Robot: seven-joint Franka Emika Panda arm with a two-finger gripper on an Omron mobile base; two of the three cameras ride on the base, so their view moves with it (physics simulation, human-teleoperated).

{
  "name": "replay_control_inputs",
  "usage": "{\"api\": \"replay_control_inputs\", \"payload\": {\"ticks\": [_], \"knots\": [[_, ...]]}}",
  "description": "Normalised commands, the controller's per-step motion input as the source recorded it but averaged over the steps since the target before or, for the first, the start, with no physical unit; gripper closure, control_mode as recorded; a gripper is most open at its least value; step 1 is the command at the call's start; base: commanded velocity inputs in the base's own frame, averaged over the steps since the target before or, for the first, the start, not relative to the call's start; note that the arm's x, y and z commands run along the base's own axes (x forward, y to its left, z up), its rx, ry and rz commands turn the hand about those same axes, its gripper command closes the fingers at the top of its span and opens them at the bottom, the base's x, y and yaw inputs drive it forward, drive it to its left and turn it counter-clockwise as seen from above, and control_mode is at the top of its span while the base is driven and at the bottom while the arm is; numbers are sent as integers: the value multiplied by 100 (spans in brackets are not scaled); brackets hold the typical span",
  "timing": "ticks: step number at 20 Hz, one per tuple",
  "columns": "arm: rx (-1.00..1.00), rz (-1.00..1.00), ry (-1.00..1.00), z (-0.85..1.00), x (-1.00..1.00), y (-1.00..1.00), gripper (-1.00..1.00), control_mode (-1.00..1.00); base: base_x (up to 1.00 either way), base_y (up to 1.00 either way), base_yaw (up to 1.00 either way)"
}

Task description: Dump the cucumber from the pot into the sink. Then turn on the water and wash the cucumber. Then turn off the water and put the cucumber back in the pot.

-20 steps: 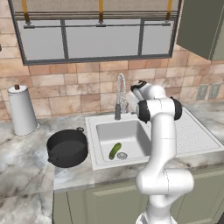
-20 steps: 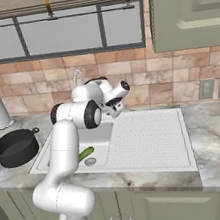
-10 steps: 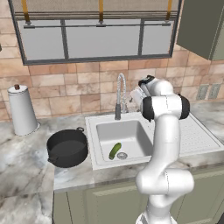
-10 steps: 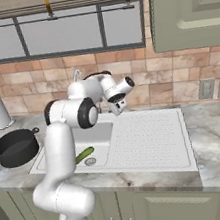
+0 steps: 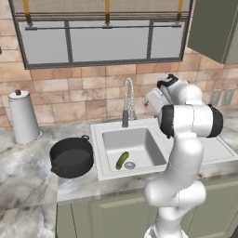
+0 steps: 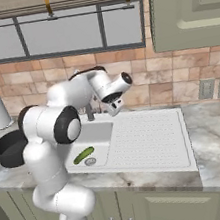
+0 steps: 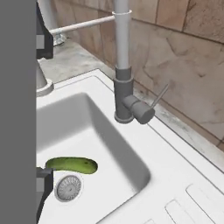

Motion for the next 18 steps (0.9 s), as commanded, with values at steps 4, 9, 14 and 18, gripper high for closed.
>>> {"api": "replay_control_inputs", "payload": {"ticks": [4, 9, 14, 18], "knots": [[-2, 0, 0, 42, -100, -6, -100, -100, 0, 0, 0], [-1, 0, 3, 46, -100, -12, -100, -100, 0, 0, 0], [-2, 0, 8, 35, -100, 0, -100, -100, 0, 0, 0], [-10, 0, 3, 16, -100, 13, -100, -100, 0, 0, 0]]}}
